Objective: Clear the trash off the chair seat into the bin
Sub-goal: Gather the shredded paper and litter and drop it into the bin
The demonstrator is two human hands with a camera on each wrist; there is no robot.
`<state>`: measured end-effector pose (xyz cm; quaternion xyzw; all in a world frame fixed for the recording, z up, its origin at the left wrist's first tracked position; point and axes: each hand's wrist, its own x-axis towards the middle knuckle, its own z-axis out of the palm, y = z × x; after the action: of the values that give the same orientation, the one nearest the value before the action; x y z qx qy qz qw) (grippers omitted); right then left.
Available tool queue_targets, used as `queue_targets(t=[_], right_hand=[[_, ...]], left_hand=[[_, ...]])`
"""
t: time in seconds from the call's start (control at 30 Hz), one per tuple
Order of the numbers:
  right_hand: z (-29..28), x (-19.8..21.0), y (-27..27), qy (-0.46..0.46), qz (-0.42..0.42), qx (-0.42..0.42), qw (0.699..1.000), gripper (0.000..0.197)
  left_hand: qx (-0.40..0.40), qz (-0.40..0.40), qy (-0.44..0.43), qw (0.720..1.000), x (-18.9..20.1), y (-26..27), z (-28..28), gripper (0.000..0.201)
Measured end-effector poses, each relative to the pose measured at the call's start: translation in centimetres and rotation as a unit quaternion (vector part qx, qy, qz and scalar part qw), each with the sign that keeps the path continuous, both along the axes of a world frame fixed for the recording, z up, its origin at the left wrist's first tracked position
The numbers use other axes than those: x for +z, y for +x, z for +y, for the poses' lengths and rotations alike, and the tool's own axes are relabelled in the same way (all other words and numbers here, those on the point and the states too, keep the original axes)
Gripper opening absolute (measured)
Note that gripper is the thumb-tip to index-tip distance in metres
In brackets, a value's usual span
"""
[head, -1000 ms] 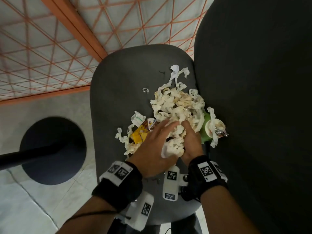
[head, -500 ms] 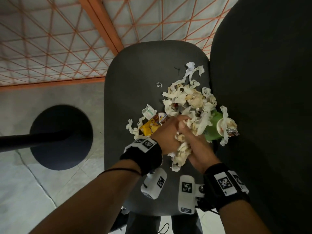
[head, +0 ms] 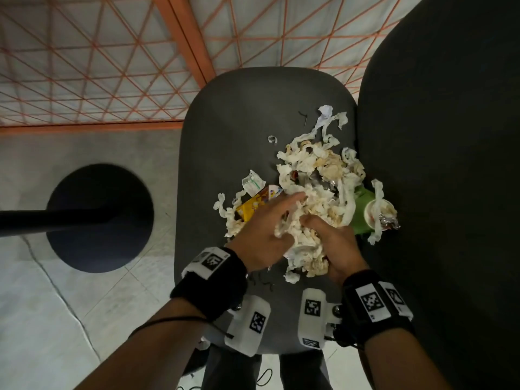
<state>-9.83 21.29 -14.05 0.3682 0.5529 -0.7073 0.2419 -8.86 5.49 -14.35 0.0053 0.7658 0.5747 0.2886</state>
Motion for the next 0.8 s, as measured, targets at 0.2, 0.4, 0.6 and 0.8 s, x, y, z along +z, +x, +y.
queue_targets(t=[0.2,0.4,0.6,0.8], right_hand=[[1.1,0.3,0.3,0.072,-0.014,-0.008,0.997,0.054],[0.9,-0.3,0.8,0.126,-0.020,0.009,0.992,0.066],[1.1,-1.1,0.6,0.174,-0.032,0.103,0.979,0.024],[0.3,-2.5,2.0,0.249,-0.036,0.187,0.950,0.043]], left_hand=[[-0.001,0.018,-0.311,0.950,-3.0,0.0,-2.9,0.073],[-0.111,-0.063,-0.400,0.907,-6.2,-2.1,-1.1,0.112],[-0.138,-0.006,-0.475,0.869,-7.0,-2.1,-0.5,0.095],[-0.144,0.019,-0.475,0.868,-7.0,-1.6,-0.8,0.076]])
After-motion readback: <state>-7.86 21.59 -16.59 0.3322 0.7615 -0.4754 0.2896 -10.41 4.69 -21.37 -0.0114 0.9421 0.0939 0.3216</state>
